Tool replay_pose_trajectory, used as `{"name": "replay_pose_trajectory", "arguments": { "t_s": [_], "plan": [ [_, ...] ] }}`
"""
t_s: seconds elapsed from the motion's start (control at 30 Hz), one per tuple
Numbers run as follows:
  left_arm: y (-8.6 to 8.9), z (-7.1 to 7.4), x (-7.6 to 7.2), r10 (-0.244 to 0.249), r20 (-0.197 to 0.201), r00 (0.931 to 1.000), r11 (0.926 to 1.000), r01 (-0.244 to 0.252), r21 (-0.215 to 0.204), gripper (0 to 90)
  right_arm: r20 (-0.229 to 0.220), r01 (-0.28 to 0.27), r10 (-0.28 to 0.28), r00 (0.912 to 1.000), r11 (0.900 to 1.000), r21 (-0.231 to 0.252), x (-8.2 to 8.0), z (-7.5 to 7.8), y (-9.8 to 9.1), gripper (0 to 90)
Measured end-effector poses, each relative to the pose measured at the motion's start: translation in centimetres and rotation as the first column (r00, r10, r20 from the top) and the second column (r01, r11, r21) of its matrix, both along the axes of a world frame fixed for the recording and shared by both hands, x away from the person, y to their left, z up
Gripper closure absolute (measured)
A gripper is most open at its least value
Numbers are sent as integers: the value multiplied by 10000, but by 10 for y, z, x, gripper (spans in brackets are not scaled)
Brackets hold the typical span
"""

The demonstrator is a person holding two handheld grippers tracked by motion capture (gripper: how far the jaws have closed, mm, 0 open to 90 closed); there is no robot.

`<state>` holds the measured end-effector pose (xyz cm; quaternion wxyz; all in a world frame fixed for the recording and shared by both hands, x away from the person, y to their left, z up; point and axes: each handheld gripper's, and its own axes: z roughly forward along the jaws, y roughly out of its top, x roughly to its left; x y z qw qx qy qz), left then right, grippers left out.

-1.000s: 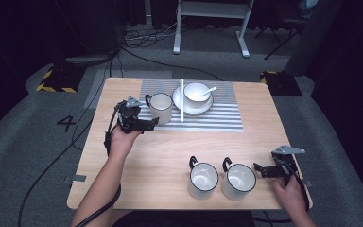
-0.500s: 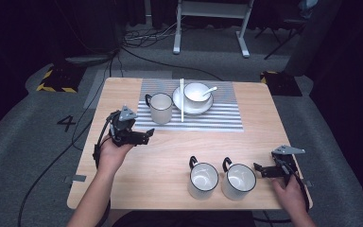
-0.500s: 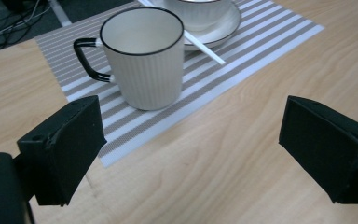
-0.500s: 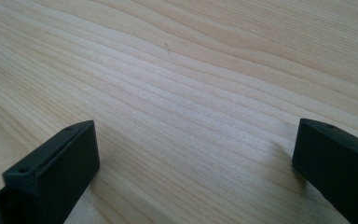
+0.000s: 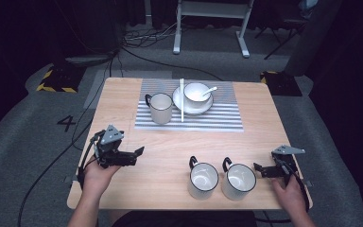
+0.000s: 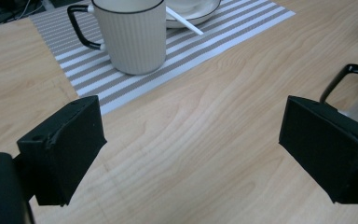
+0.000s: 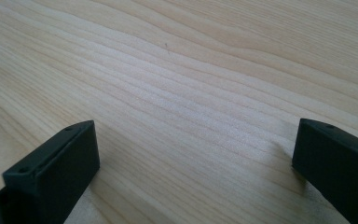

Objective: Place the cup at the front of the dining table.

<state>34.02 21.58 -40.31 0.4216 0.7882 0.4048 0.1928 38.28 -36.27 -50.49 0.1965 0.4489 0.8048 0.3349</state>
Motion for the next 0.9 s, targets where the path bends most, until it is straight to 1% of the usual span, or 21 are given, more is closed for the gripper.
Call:
{"name": "replay_pose_trajectory", "arguments": {
  "t_s": [0.1, 0.13, 0.2, 0.27, 0.33, 0.37, 0.53, 0.57, 0.6, 0.7, 0.73, 0.83, 0.9],
  "plan": [
    [7, -3, -8, 85, -202, 9998, 9999, -82, 145, 69, 5, -6, 6, 10000, 10000, -8, 0, 0, 0, 5],
    [10, -5, -11, 162, -110, 9998, 9998, -161, 89, 69, 4, -6, 6, 10000, 10000, -7, 0, 0, 0, 4],
    [15, -7, -15, 240, -236, 9994, 9997, -238, 52, 69, 4, -4, 4, 10000, 10000, -5, 0, 0, 0, 5],
    [18, -10, -19, 286, -263, 9992, 9996, -287, -26, 69, -6, 2, -2, 10000, 10000, 0, 0, 0, 0, 5],
    [21, -12, -24, 365, -359, 9987, 9993, -363, 42, 69, 7, -7, 7, 10000, 10000, -11, 0, 0, 0, 5],
    [23, -14, -28, 368, -428, 9984, 9993, -363, 106, 69, 1, 0, 0, 10000, 10000, -3, 0, 0, 0, 4],
    [32, -20, -43, 434, -534, 9976, 9990, -436, -19, 69, -10, 6, -6, 10000, 10000, 5, 0, 0, 0, 5],
    [34, -24, -47, 429, -632, 9971, 9991, -429, 7, 69, -6, 4, -4, 10000, 10000, 3, 0, 0, 0, 5],
    [34, -26, -48, 435, -642, 9970, 9991, -433, 37, 70, 1, -2, 2, 10000, 10000, -6, 0, 0, 0, 5],
    [35, -36, -53, 403, -816, 9958, 9974, -353, 623, 75, 2, -2, 2, 10000, 10000, -4, 0, 0, 0, 4],
    [34, -39, -54, 434, -869, 9953, 9968, -373, 700, 78, 5, -8, 8, 10000, 10000, -7, 0, 0, 0, 5],
    [35, -49, -55, 421, -1206, 9918, 9965, -330, 769, 78, 0, 1, -1, 10000, 10000, -6, 0, 0, 0, 5],
    [36, -55, -55, 447, -1381, 9894, 9967, -348, 730, 78, -11, 7, -7, 10000, 10000, 5, 0, 0, 0, 5]
  ]
}}
